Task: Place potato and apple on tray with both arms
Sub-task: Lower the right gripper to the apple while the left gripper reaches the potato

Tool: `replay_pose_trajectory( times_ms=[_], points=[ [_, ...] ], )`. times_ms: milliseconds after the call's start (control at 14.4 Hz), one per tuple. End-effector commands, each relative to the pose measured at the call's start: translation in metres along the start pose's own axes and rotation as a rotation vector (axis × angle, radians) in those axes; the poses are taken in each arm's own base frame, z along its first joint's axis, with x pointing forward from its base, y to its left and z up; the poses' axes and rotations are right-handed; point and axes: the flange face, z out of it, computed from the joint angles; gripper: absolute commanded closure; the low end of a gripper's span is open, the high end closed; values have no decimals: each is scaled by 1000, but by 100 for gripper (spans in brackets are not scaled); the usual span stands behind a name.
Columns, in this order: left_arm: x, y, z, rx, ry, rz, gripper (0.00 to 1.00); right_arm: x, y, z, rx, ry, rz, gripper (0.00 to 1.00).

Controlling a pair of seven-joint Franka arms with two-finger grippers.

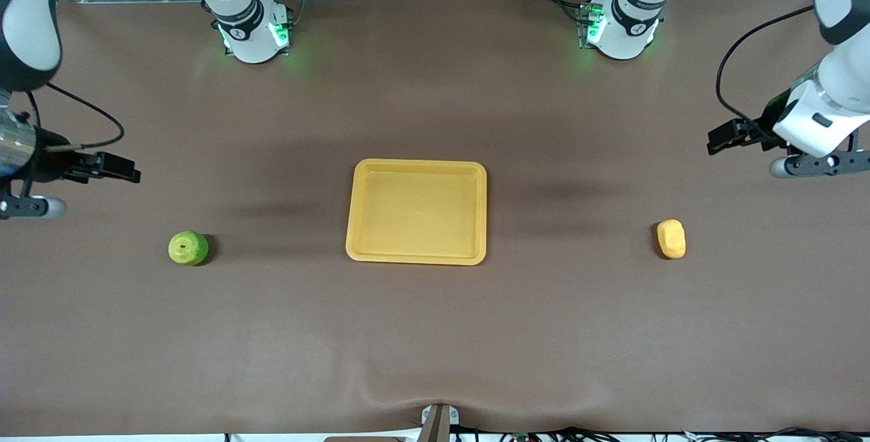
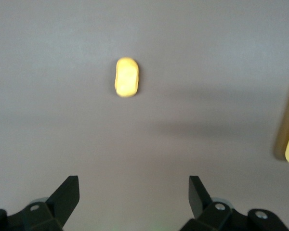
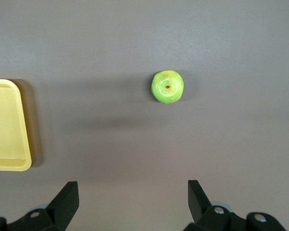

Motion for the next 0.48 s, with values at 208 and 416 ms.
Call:
replay_pose_trajectory(
  times_ms=[208, 416],
  points=[
    [22, 3, 66, 5, 8, 26, 0, 35, -1, 73, -4, -128, -2, 0],
    [32, -3, 89, 16, -2, 22, 0, 48, 2, 103, -5, -162, 3, 0]
  ],
)
